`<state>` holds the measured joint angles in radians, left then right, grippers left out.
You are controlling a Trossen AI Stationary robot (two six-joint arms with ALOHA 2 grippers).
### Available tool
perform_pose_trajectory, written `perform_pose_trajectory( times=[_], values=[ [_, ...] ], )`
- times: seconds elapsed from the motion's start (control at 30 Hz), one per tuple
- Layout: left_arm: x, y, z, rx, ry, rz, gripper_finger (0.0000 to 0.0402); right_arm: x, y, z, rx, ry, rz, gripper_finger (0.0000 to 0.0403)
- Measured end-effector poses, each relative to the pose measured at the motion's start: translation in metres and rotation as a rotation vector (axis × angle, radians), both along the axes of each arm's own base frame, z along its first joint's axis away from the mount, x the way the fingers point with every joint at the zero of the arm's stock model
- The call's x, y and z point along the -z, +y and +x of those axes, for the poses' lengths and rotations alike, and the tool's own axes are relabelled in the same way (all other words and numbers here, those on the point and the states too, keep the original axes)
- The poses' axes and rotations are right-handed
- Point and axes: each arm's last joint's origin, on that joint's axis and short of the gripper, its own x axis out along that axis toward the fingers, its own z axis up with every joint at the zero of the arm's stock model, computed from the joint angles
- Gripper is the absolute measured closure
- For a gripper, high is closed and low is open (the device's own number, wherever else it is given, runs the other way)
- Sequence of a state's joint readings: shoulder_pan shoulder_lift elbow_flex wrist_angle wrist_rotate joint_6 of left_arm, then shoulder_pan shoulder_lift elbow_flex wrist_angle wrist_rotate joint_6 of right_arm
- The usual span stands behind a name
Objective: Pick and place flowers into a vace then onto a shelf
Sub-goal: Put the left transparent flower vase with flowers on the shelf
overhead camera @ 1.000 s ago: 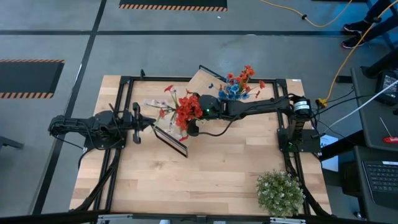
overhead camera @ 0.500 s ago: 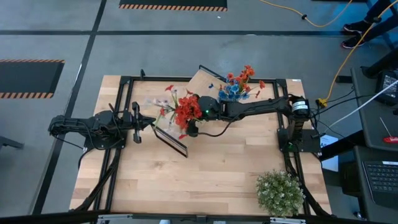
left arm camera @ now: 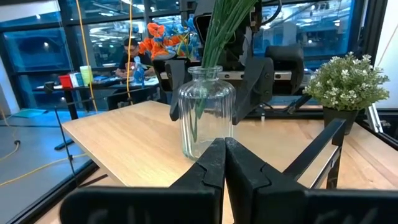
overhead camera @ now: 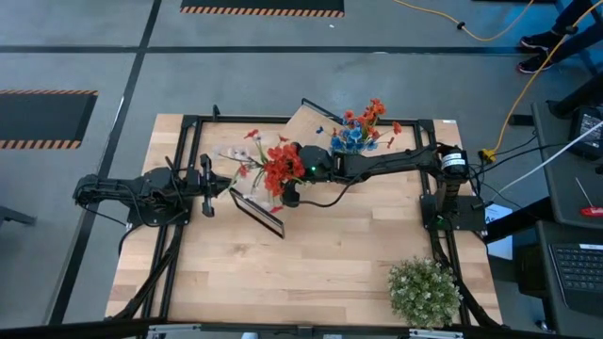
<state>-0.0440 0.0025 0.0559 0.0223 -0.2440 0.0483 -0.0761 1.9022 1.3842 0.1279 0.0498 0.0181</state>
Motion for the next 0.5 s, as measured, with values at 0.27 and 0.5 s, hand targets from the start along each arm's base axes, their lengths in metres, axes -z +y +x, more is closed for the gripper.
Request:
perform_pose_trajectory(
  times=[0.27,0.5],
  values=[
    [0.0000,0.0000,0.0000,0.001,0.000,0.000,0.0398,0.0024,0.0002,-0.0003,-0.002,0.016,-0.002,0.0080],
    [0.0000,0.0000,0.0000,0.002,0.000,0.000,0.0398,0.0024,0.0003,-0.0012,0.000,0.026,0.003,0.0078]
  ],
)
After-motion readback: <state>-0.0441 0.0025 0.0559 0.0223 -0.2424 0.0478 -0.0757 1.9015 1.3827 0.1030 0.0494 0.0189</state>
